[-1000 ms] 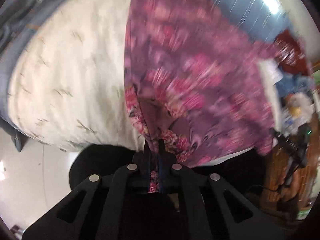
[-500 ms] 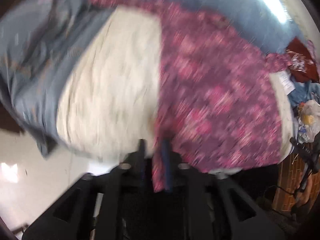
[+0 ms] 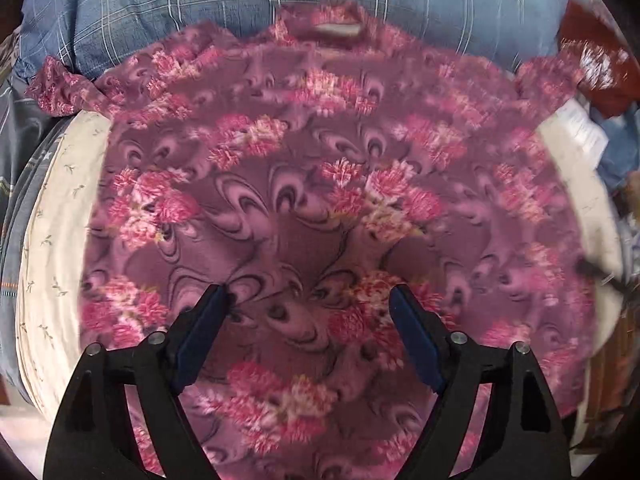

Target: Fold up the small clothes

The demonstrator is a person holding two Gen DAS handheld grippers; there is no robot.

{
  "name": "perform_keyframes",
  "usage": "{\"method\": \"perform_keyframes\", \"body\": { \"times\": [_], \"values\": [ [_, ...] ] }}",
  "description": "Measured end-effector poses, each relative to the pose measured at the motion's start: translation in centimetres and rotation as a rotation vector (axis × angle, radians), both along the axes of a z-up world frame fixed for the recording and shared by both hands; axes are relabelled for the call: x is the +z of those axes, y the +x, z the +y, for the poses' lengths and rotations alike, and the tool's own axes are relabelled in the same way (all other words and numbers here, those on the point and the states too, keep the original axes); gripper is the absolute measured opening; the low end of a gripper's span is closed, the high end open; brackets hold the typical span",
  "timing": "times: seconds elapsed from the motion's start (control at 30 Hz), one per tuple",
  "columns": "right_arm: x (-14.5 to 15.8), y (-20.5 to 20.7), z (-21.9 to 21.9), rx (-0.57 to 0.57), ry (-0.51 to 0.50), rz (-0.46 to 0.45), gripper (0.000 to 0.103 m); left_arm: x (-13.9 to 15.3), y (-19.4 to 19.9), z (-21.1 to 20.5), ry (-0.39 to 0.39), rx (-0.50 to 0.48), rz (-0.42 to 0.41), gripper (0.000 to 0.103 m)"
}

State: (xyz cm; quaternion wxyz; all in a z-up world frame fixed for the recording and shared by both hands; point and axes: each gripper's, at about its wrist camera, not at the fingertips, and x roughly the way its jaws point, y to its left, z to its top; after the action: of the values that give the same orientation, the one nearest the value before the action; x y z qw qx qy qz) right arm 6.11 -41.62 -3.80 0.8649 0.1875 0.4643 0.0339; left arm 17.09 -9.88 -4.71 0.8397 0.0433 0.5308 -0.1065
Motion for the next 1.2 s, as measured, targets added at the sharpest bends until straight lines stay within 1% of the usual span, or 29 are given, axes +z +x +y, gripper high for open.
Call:
{"method": "perform_keyframes", "body": {
  "times": [0.07, 0.1, 0.13, 0.2, 0.23, 0.3, 0.37, 0.4, 0.43, 0.47, 0.5, 0.53, 0.57, 0.6, 0.63, 0.67, 0.7, 0.77, 0.8, 0.83, 0.87, 0.9, 1.0, 1.1, 1.2],
  "values": [
    [2.9, 0.6, -3.2, -0.058, 0.004, -0.074, 0.017, 1.4, 0.5, -0.7, -0.018, -0.028, -0.061, 0.084],
    [4.7, 1.6, -5.8, -0.115, -0.008, -0.118, 0.02, 2.5, 1.0, -1.2, -0.027, -0.037, -0.106, 0.084],
    [6.0, 2.5, -7.7, -0.163, -0.02, -0.141, 0.03, 3.7, 1.7, -1.7, -0.034, -0.035, -0.156, 0.084],
    [8.2, 4.7, -11.8, -0.272, -0.035, -0.183, 0.041, 5.4, 3.5, -2.5, -0.049, -0.012, -0.233, 0.084],
    [9.0, 6.1, -14.1, -0.327, -0.036, -0.205, 0.045, 5.5, 4.5, -2.9, -0.051, 0.004, -0.25, 0.084],
    [9.9, 9.1, -17.8, -0.388, -0.035, -0.216, 0.046, 5.0, 7.1, -3.6, -0.048, 0.054, -0.263, 0.084],
    [9.8, 12.7, -20.7, -0.451, -0.048, -0.194, 0.046, 3.3, 9.1, -4.3, -0.039, 0.089, -0.235, 0.084],
    [9.5, 14.0, -21.9, -0.481, -0.046, -0.197, 0.046, 2.1, 10.0, -4.7, -0.026, 0.089, -0.214, 0.084],
    [9.0, 15.5, -23.1, -0.504, -0.036, -0.198, 0.046, 1.1, 10.5, -5.2, -0.006, 0.084, -0.199, 0.084],
    [8.4, 16.8, -24.0, -0.535, -0.035, -0.19, 0.046, -0.3, 10.9, -5.7, 0.034, 0.077, -0.178, 0.085],
    [7.9, 17.7, -24.8, -0.555, -0.04, -0.185, 0.046, -1.6, 11.0, -6.0, 0.056, 0.073, -0.157, 0.088],
    [7.3, 18.8, -25.6, -0.578, -0.049, -0.179, 0.046, -1.7, 10.6, -5.6, 0.036, 0.085, -0.193, 0.091],
    [6.8, 19.6, -26.1, -0.601, -0.068, -0.171, 0.046, -1.5, 10.4, -5.1, 0.012, 0.098, -0.204, 0.091],
    [6.5, 20.2, -26.5, -0.628, -0.1, -0.17, 0.046, -1.4, 10.4, -4.8, -0.014, 0.093, -0.183, 0.091],
    [6.3, 20.5, -26.7, -0.644, -0.122, -0.182, 0.047, -1.5, 10.6, -4.6, -0.025, 0.092, -0.174, 0.094],
    [6.1, 20.8, -26.9, -0.655, -0.135, -0.193, 0.048, -1.6, 10.7, -4.4, -0.029, 0.095, -0.173, 0.094],
    [5.9, 21.2, -27.3, -0.665, -0.138, -0.198, 0.055, -1.6, 10.7, -4.4, -0.033, 0.097, -0.175, 0.095],
    [5.6, 21.8, -27.9, -0.684, -0.136, -0.208, 0.055, -1.9, 10.9, -4.5, -0.022, 0.097, -0.176, 0.096],
    [5.6, 21.9, -28.1, -0.67, -0.12, -0.237, 0.041, -1.8, 10.8, -4.6, -0.019, 0.101, -0.181, 0.096],
    [5.5, 22.1, -28.3, -0.642, -0.102, -0.255, 0.01, -1.7, 10.7, -4.7, -0.019, 0.105, -0.181, 0.096],
    [5.8, 22.5, -28.1, -0.623, -0.105, -0.253, 0.006, -1.7, 10.8, -4.7, -0.019, 0.107, -0.18, 0.096],
    [6.0, 22.5, -27.7, -0.61, -0.123, -0.253, 0.006, -1.7, 10.8, -4.7, -0.019, 0.112, -0.179, 0.096],
    [7.6, 21.5, -25.1, -0.543, -0.165, -0.314, 0.005, -1.0, 10.8, -4.4, -0.034, 0.143, -0.177, 0.096],
    [9.0, 20.4, -21.9, -0.469, -0.154, -0.339, 0.005, 0.6, 11.6, -4.0, -0.054, 0.208, -0.201, 0.096],
    [10.2, 19.7, -18.2, -0.39, -0.125, -0.354, 0.005, 1.4, 12.2, -2.8, -0.071, 0.233, -0.225, 0.096]
  ]
}}
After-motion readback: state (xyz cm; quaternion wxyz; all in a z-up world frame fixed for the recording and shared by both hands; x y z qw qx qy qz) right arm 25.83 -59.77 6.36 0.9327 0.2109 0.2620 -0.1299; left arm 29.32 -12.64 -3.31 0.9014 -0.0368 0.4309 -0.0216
